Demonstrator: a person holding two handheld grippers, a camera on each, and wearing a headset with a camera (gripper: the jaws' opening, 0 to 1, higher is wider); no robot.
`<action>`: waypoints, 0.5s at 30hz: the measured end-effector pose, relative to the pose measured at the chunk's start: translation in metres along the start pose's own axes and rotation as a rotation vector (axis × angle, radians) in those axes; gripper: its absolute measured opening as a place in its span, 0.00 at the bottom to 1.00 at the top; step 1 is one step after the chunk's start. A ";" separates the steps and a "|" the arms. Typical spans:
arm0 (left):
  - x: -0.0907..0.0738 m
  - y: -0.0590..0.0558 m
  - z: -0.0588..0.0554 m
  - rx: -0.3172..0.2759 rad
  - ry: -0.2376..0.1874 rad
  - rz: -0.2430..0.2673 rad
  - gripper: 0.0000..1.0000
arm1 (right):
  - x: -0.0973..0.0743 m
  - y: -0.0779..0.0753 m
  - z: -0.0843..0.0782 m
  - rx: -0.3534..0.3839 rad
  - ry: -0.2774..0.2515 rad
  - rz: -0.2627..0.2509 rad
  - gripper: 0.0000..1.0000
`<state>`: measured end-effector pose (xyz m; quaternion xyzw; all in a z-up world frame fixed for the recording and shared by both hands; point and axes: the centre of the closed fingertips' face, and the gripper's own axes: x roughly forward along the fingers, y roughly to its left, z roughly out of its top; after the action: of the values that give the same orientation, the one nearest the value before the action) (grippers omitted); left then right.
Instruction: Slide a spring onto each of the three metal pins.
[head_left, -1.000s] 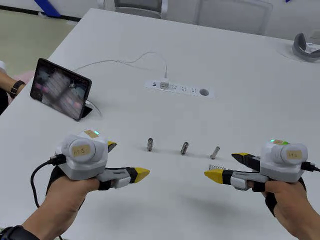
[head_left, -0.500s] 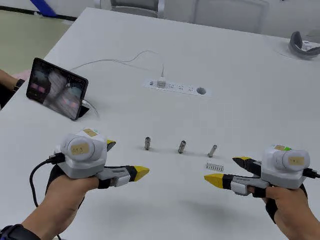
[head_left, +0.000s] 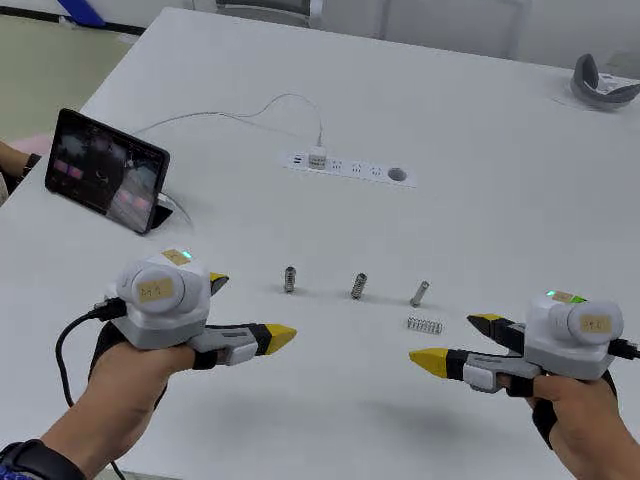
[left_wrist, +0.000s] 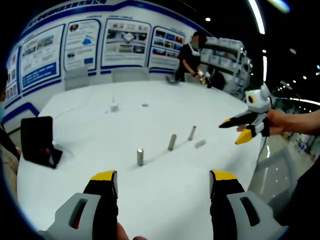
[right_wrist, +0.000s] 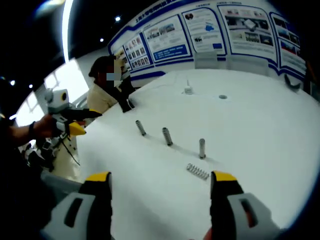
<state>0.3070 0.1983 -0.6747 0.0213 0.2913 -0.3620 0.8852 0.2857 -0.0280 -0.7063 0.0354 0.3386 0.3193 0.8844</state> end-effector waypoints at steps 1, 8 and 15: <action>0.000 0.000 0.000 0.000 0.001 0.000 0.76 | 0.000 0.000 -0.001 0.002 -0.001 0.000 0.83; 0.000 -0.003 0.000 0.003 0.005 -0.004 0.76 | -0.002 0.003 -0.004 0.013 -0.005 -0.004 0.83; 0.002 -0.007 0.003 0.013 0.007 -0.014 0.77 | -0.006 0.001 -0.005 0.021 -0.014 -0.009 0.83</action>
<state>0.3052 0.1916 -0.6722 0.0262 0.2923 -0.3700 0.8814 0.2789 -0.0317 -0.7068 0.0453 0.3361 0.3116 0.8876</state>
